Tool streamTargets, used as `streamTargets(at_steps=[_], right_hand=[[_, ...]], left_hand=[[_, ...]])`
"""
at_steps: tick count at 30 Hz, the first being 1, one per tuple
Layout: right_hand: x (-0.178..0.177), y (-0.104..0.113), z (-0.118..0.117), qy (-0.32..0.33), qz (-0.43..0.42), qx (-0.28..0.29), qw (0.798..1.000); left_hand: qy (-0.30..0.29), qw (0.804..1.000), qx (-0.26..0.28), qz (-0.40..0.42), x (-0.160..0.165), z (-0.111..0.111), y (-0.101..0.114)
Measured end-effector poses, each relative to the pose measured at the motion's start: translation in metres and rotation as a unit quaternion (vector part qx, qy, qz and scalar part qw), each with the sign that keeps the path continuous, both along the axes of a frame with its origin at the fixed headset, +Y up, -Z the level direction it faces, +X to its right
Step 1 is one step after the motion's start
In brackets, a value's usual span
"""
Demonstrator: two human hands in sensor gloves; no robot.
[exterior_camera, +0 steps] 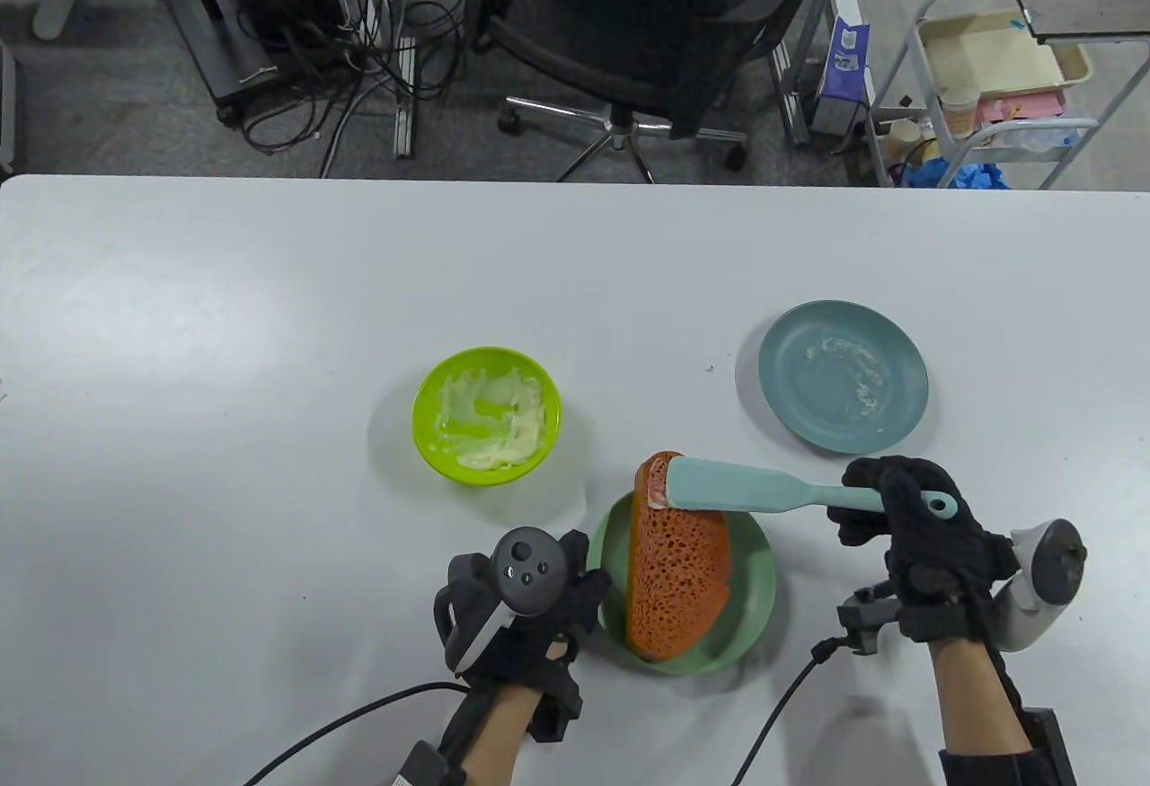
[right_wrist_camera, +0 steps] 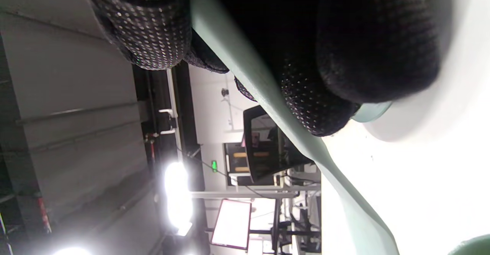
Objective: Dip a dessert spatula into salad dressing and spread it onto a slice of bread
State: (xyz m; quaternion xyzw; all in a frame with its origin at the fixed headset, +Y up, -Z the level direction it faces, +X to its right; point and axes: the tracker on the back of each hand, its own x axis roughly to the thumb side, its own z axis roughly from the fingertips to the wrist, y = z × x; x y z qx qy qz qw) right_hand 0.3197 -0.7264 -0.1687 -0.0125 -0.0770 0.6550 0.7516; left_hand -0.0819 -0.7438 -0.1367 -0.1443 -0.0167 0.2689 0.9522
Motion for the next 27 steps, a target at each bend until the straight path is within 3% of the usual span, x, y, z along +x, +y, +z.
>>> streamTargets(at_steps=[14,27], right_hand=[[0.027,-0.002,0.005,-0.041,-0.026,-0.005,0.999],[0.013,-0.006,0.004,-0.019,-0.034,0.008,0.999]], left_hand=[[0.000,1.000,-0.004,0.003,0.000,0.000,0.000],[0.000,1.000,-0.006,0.002,0.000,0.000,-0.001]])
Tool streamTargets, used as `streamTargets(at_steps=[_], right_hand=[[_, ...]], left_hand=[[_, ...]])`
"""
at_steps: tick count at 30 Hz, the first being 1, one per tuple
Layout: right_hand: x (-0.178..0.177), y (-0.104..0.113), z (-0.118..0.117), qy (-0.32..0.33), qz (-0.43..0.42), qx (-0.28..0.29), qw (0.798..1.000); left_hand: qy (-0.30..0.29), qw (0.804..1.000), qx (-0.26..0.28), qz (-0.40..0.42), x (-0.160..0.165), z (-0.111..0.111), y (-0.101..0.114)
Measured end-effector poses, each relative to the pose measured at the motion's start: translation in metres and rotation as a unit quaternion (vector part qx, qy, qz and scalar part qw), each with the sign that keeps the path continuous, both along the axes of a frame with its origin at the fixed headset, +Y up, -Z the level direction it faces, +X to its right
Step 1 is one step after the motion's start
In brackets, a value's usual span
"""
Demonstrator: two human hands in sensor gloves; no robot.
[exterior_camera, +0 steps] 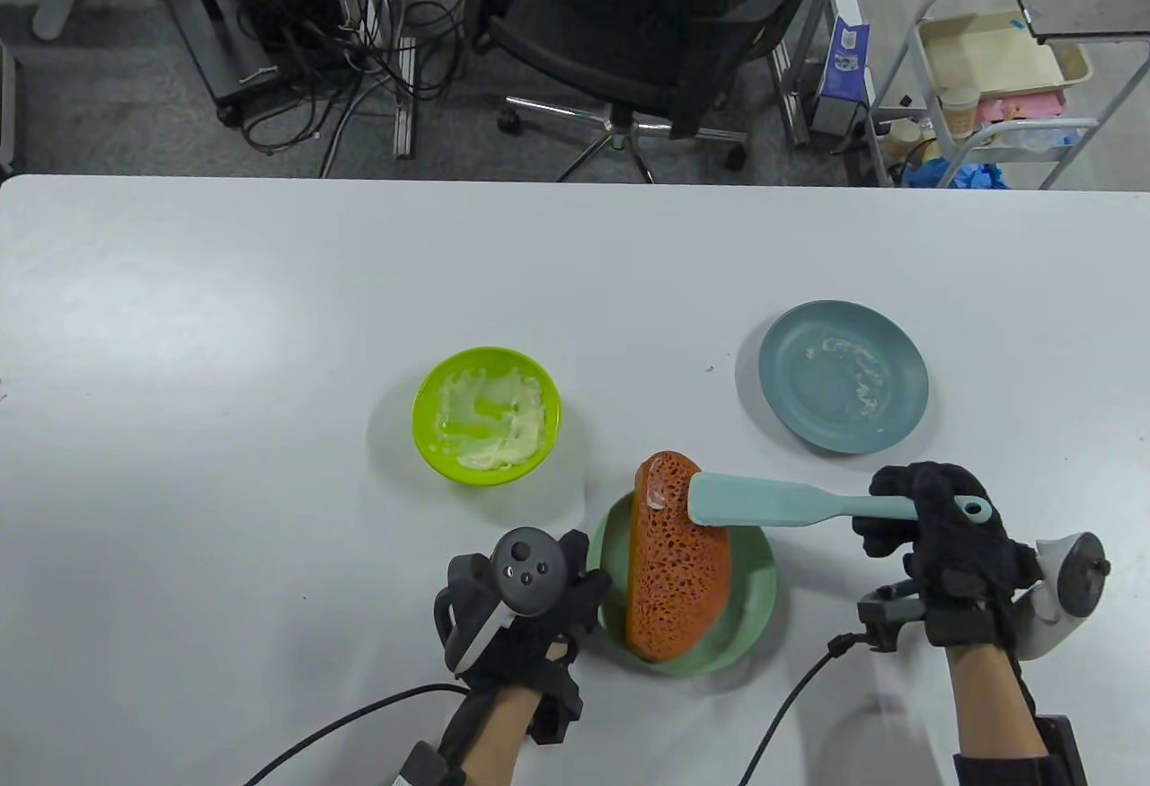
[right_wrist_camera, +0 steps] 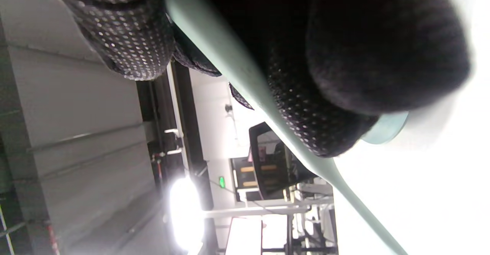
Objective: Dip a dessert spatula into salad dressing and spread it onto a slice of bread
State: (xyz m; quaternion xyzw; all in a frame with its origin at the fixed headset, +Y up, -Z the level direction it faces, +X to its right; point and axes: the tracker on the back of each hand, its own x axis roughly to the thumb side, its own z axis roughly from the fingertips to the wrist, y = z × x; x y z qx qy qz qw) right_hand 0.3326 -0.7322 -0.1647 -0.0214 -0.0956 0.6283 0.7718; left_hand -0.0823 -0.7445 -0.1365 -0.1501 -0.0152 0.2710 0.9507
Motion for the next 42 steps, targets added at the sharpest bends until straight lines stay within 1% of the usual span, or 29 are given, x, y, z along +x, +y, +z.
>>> streamTargets(at_steps=[6,9,14,16,19,23,31,42], right_hand=[[-0.013,0.002,0.001,0.028,0.006,0.007,1.000],[-0.022,0.002,0.001,0.052,0.018,0.003,0.998],[-0.032,0.001,0.001,0.069,0.044,0.000,0.997],[-0.034,0.002,0.002,0.062,0.049,-0.004,0.997],[-0.034,0.008,0.005,0.051,0.080,-0.004,0.996],[-0.032,0.013,0.007,0.034,0.088,-0.009,0.995],[-0.019,0.018,0.008,0.018,0.088,-0.017,0.996],[0.001,0.025,0.011,-0.020,0.080,0.007,0.997]], left_hand=[[0.000,1.000,0.000,0.000,0.000,0.000,0.000],[0.000,1.000,0.000,0.000,0.000,0.000,0.000],[0.000,1.000,0.000,0.000,0.000,0.000,0.000],[0.000,1.000,0.000,0.000,0.000,0.000,0.000],[0.000,1.000,0.000,0.000,0.000,0.000,0.000],[0.000,1.000,0.000,0.000,0.000,0.000,0.000],[0.000,1.000,-0.001,0.000,0.000,0.000,0.000],[0.000,1.000,-0.001,0.000,0.000,0.000,0.000]])
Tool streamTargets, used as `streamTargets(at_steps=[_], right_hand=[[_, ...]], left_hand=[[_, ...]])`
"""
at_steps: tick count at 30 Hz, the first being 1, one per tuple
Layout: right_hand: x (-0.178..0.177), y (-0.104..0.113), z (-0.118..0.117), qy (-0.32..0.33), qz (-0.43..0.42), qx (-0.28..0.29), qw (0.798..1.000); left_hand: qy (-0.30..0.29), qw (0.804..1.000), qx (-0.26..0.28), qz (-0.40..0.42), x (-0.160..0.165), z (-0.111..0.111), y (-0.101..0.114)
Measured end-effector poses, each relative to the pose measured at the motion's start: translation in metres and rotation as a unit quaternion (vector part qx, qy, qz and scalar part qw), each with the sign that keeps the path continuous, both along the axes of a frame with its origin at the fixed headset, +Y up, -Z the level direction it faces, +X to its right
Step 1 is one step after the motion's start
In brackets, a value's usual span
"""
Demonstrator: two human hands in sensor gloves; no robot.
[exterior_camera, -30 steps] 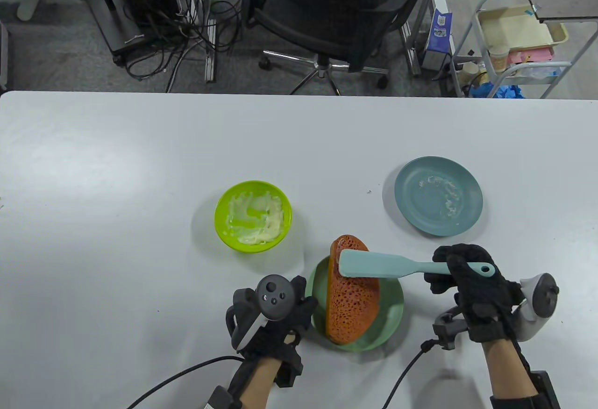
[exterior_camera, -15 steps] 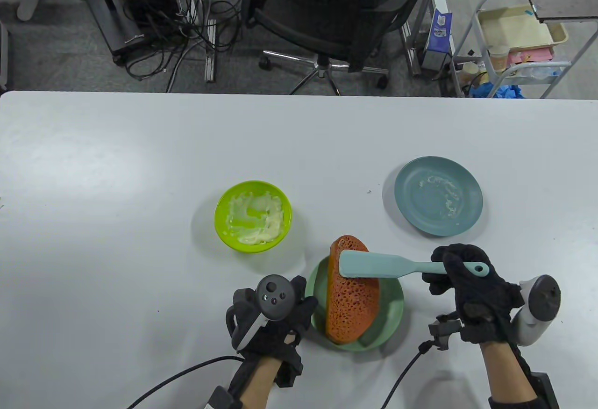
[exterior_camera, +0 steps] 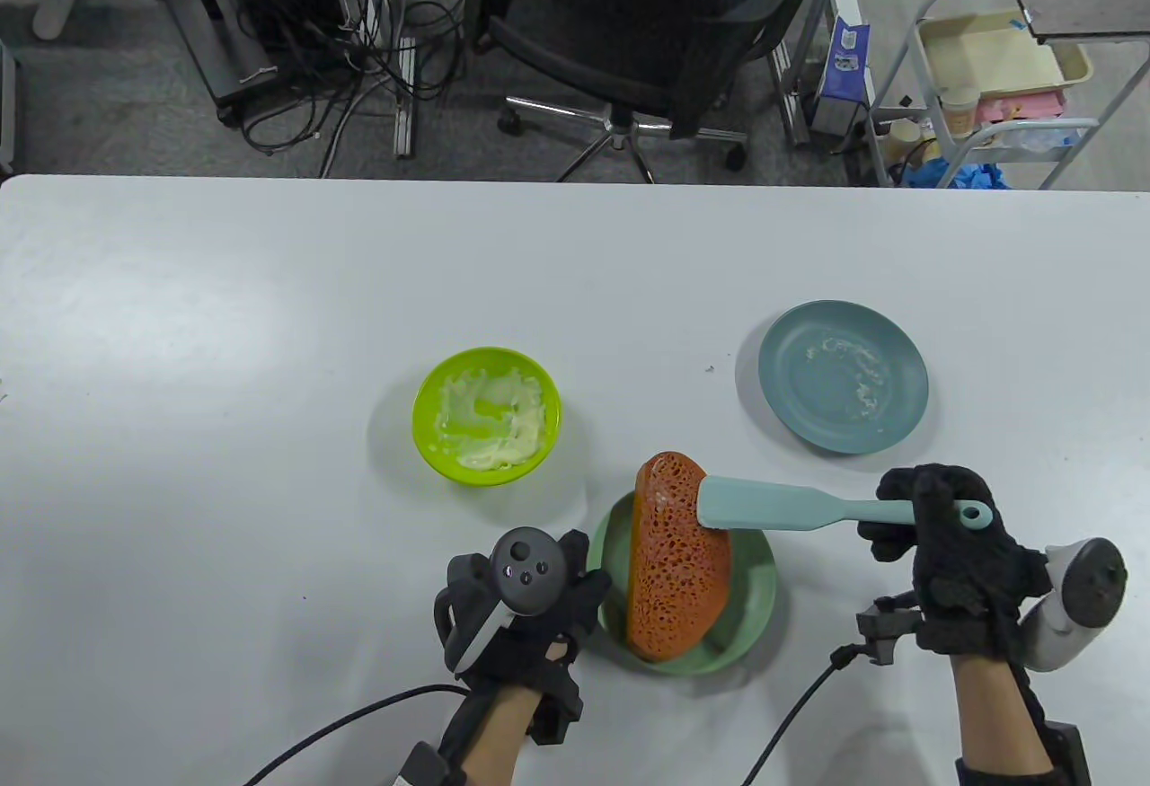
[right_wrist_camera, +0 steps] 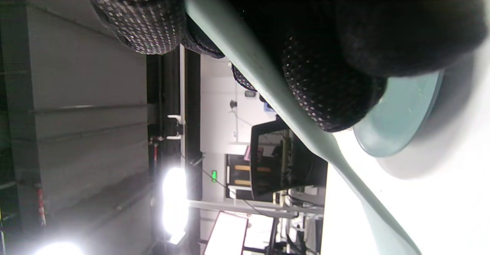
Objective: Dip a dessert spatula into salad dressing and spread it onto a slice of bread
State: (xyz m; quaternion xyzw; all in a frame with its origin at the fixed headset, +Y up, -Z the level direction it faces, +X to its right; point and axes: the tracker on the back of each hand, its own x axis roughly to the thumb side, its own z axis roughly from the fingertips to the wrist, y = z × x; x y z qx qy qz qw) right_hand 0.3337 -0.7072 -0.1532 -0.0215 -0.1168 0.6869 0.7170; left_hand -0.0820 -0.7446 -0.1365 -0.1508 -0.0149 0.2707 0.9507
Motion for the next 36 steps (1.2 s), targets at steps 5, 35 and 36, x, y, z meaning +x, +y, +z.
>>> streamTargets(at_steps=[5,35,36], right_hand=[[0.005,0.000,0.001,-0.008,-0.006,0.007,1.000],[-0.029,-0.030,-0.008,0.060,-0.046,-0.014,0.997],[-0.030,-0.031,-0.009,0.063,-0.050,-0.017,0.997]], left_hand=[[0.000,1.000,0.000,0.000,0.000,0.000,0.000],[-0.009,1.000,-0.003,0.011,0.000,-0.001,-0.001],[-0.009,1.000,-0.003,0.011,0.000,-0.001,-0.001]])
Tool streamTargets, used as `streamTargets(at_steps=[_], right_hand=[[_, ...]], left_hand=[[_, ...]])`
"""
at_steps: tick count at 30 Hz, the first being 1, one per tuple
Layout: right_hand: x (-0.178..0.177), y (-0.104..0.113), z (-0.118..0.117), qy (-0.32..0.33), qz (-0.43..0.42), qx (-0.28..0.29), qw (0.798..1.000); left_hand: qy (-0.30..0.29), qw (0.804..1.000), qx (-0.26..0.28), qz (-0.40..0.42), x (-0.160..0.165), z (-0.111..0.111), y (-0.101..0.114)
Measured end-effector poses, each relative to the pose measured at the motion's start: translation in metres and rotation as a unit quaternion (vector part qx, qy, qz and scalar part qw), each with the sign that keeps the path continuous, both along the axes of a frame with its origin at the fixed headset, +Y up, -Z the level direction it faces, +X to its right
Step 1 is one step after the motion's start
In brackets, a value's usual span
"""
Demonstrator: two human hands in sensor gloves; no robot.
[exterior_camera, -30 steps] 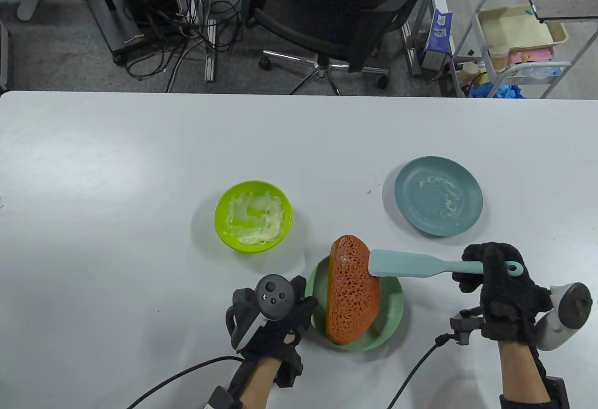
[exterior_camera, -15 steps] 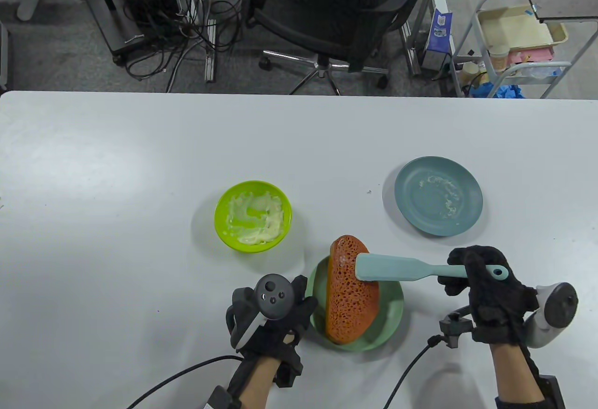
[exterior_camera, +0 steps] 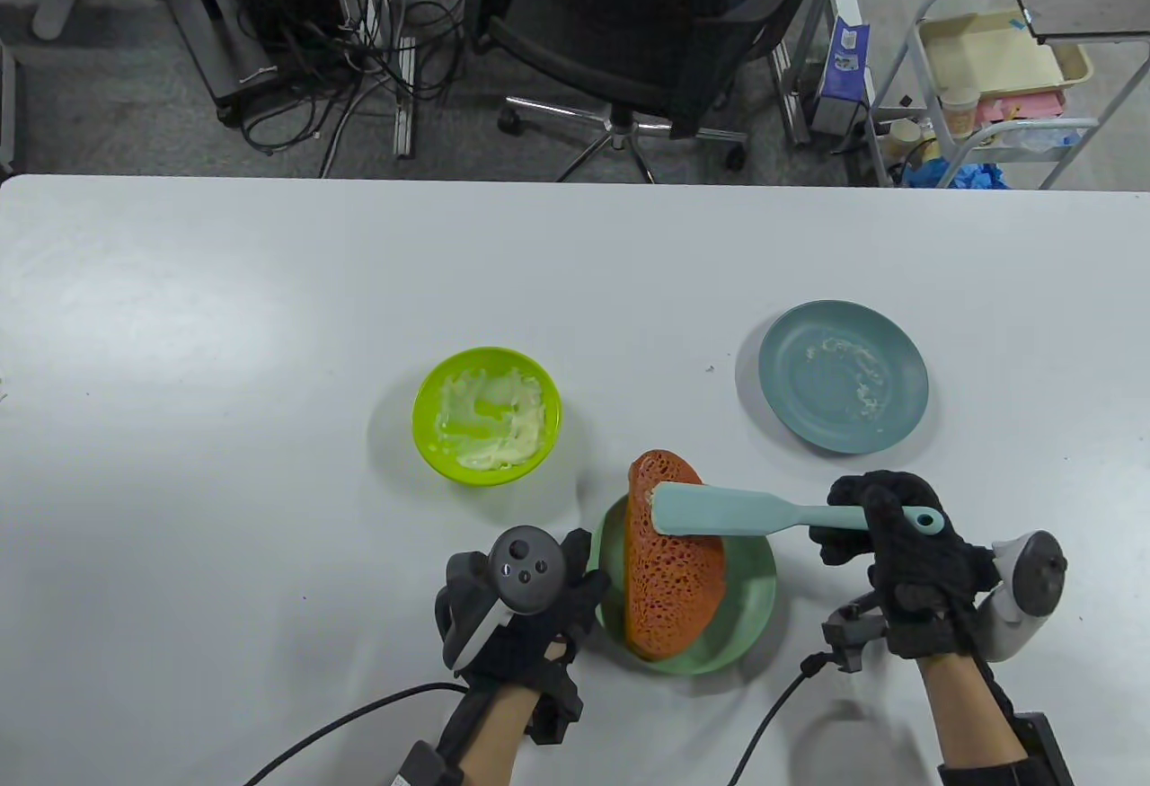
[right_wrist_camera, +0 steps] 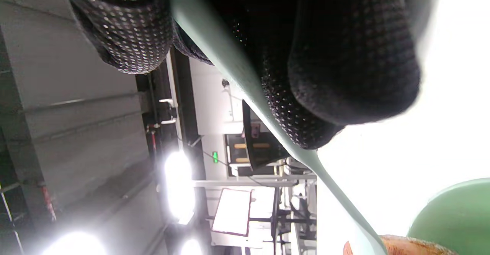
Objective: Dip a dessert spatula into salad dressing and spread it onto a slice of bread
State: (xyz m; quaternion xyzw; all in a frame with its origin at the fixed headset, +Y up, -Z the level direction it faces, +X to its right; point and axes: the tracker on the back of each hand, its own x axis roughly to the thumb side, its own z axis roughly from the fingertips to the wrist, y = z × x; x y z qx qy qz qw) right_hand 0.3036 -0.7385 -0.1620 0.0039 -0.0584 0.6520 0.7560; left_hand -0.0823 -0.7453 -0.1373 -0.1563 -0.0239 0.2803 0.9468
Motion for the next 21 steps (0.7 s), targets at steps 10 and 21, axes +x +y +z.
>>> streamTargets(at_steps=[10,21], right_hand=[[-0.009,-0.003,-0.001,0.017,-0.010,-0.007,1.000],[-0.008,0.005,0.001,0.017,0.002,0.013,1.000]], left_hand=[[0.000,1.000,0.001,-0.004,0.000,0.000,0.000],[0.000,1.000,0.000,-0.004,0.001,0.000,0.000]])
